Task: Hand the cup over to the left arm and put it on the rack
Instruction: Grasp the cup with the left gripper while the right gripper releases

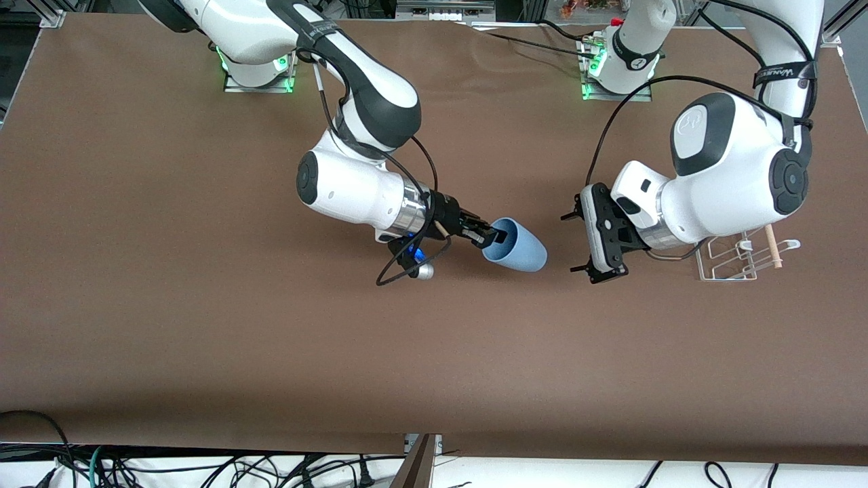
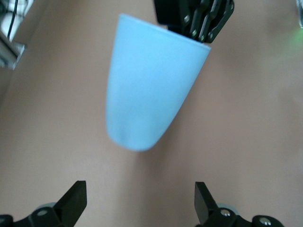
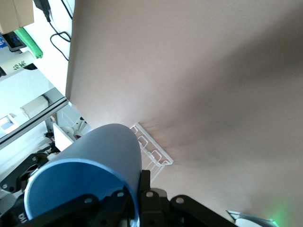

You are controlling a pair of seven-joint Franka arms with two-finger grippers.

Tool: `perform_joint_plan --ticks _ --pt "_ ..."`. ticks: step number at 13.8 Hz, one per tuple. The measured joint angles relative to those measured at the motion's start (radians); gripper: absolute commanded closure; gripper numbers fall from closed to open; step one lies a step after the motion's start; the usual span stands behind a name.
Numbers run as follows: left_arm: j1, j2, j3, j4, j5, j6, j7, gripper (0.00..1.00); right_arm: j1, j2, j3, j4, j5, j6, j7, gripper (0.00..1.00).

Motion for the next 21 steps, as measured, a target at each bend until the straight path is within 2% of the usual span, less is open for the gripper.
perform_joint_plan --ticks 3,8,9,11,13,14,15,16,17,18,21 --pt "-0.001 -0.001 -0.032 0.001 -0.039 0.035 0.021 0.0 0.0 0.0 0.011 0.006 0.005 0.0 0.015 1.0" --pt "-0.001 0.001 -0.046 -0.01 -0.063 0.097 0.045 0.0 -0.001 0.0 0.019 0.031 0.006 0.0 0.067 1.0" --pt "-0.001 0.002 -0.058 -0.014 -0.063 0.1 0.047 0.07 -0.002 0.0 0.02 0.034 0.006 -0.001 0.074 1.0" --pt "-0.002 0.002 -0.074 -0.018 -0.063 0.122 0.049 0.29 -0.002 0.0 0.023 0.034 0.014 -0.005 0.079 1.0" --pt "-0.001 0.002 -0.077 -0.018 -0.066 0.133 0.063 0.7 -0.002 0.0 0.024 0.034 0.019 -0.007 0.08 1.0" --pt "0.002 0.002 -0.076 -0.019 -0.072 0.138 0.084 0.85 -0.002 0.0 0.025 0.035 0.02 -0.008 0.083 1.0" --pt "0.005 0.002 -0.076 -0.019 -0.085 0.138 0.102 0.96 -0.003 0.0 0.025 0.035 0.022 -0.007 0.09 1.0" --pt "0.007 0.002 -0.076 -0.02 -0.092 0.138 0.111 1.0 -0.003 0.0 0.026 0.036 0.022 -0.007 0.092 0.84" --pt "0.007 0.002 -0.076 -0.02 -0.094 0.138 0.113 1.0 -0.003 0.0 0.026 0.036 0.022 -0.006 0.093 0.08" --pt "0.008 0.002 -0.077 -0.021 -0.094 0.136 0.116 1.0 -0.003 0.0 0.026 0.036 0.023 -0.006 0.092 0.0" --pt "0.012 0.002 -0.077 -0.021 -0.094 0.123 0.124 0.98 -0.008 0.0 0.026 0.041 0.023 -0.005 0.091 0.0"
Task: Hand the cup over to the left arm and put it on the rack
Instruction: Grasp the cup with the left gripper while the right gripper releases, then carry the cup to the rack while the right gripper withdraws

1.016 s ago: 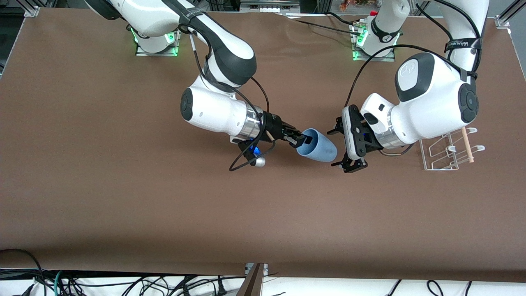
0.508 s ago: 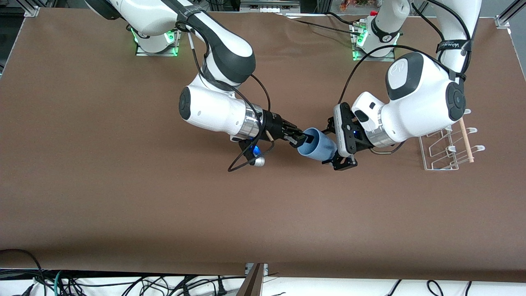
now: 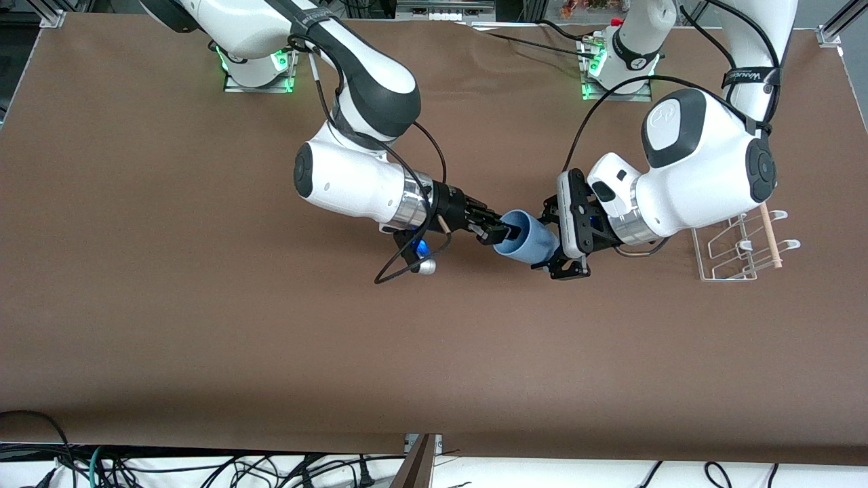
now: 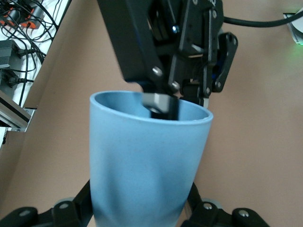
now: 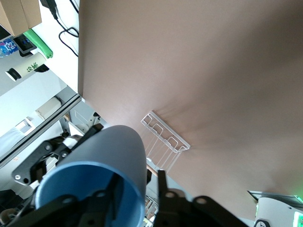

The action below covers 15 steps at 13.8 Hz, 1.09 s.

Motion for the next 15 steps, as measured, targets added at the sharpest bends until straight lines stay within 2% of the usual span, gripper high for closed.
perform_joint_plan --ticks 3,6,8,11,12,15 --pt "0.003 0.0 0.0 0.001 0.0 -0.018 0.004 1.0 -0.025 -0.002 0.001 0.006 0.0 -0.017 -0.001 0.0" --pt "0.012 -0.003 0.01 0.003 0.012 -0.076 0.003 1.0 -0.072 -0.009 0.001 0.035 0.0 -0.111 -0.001 0.0" --pt "0.022 -0.003 0.02 0.002 0.103 -0.119 -0.032 1.0 -0.142 -0.02 -0.001 0.059 0.0 -0.224 -0.018 0.0" --pt "0.027 -0.003 0.025 0.002 0.307 -0.181 -0.149 1.0 -0.247 -0.051 -0.005 0.065 -0.014 -0.372 -0.143 0.0" --pt "0.027 -0.003 0.025 0.002 0.377 -0.201 -0.184 1.0 -0.274 -0.062 -0.008 0.065 -0.052 -0.423 -0.176 0.0" --pt "0.027 -0.003 0.026 0.002 0.602 -0.293 -0.289 1.0 -0.339 -0.076 -0.011 0.065 -0.276 -0.608 -0.282 0.0"
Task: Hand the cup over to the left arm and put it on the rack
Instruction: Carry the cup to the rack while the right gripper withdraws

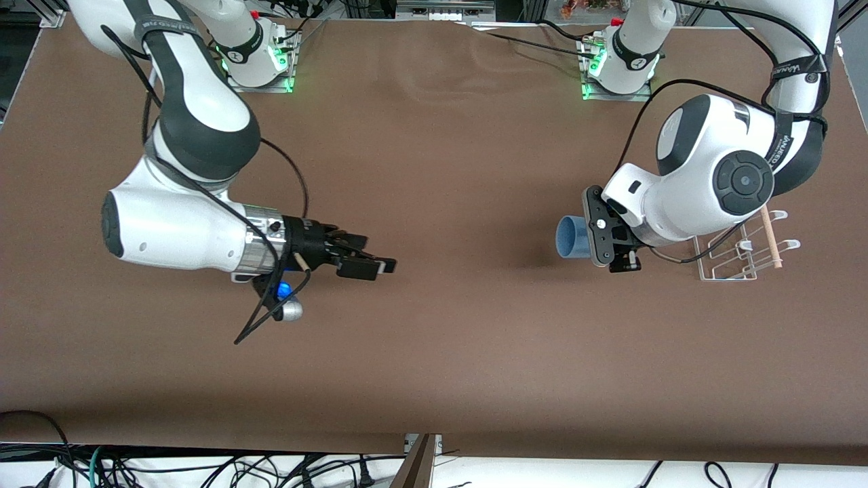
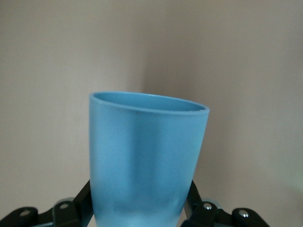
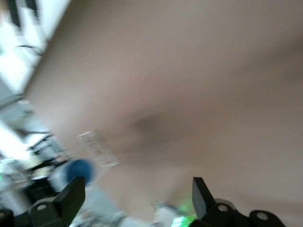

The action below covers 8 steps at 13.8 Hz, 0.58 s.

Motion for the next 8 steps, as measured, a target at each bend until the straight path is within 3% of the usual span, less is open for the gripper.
perform_joint_plan --ticks 4,8 --pt "-0.004 0.002 -0.001 -0.004 0.33 -0.212 -0.137 0.98 -0.087 -0.006 -0.035 -0.001 -0.184 -0.167 -0.253 0.0" --pt "-0.029 0.053 -0.005 -0.019 0.647 -0.448 -0.26 0.98 -0.112 -0.075 -0.165 -0.079 -0.331 -0.236 -0.518 0.0"
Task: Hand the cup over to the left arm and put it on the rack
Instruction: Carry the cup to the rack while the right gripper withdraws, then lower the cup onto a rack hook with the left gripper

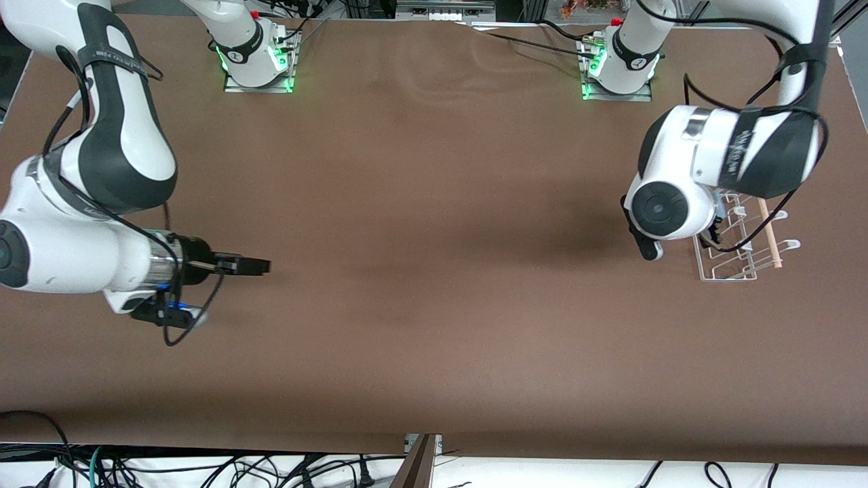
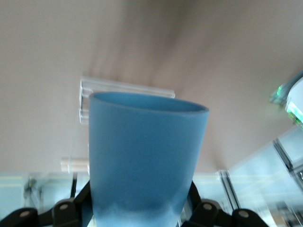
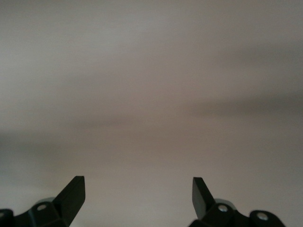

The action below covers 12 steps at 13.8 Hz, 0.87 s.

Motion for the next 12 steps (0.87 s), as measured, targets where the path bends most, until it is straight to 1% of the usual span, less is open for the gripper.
perform_joint_plan --ticks 1,2,4,7,9,10,12 --pt "-0.004 0.026 0.0 -0.003 0.055 -0.031 -0.029 0.98 -0.003 -0.031 -0.026 -0.036 -0.057 0.0 -0.065 0.0" --pt "-0.006 0.047 0.0 -0.013 0.1 -0.049 -0.059 0.98 -0.006 -0.063 -0.039 -0.067 -0.113 0.0 -0.105 0.0" --pt "-0.007 0.066 0.0 -0.075 0.217 -0.073 -0.133 0.98 -0.009 -0.134 -0.046 -0.126 -0.169 0.01 -0.126 0.0" --pt "-0.026 0.064 -0.004 -0.237 0.38 -0.076 -0.319 0.98 -0.018 -0.258 -0.05 -0.226 -0.209 0.058 -0.132 0.0" --pt "-0.05 0.064 -0.01 -0.325 0.48 -0.076 -0.411 0.96 -0.045 -0.339 -0.051 -0.274 -0.218 0.065 -0.133 0.0" --pt "-0.055 0.064 -0.011 -0.355 0.519 -0.073 -0.431 0.95 -0.058 -0.378 -0.052 -0.298 -0.218 0.066 -0.137 0.0" --pt "-0.049 0.064 -0.009 -0.38 0.583 -0.061 -0.446 0.94 -0.07 -0.441 -0.053 -0.342 -0.218 0.067 -0.141 0.0"
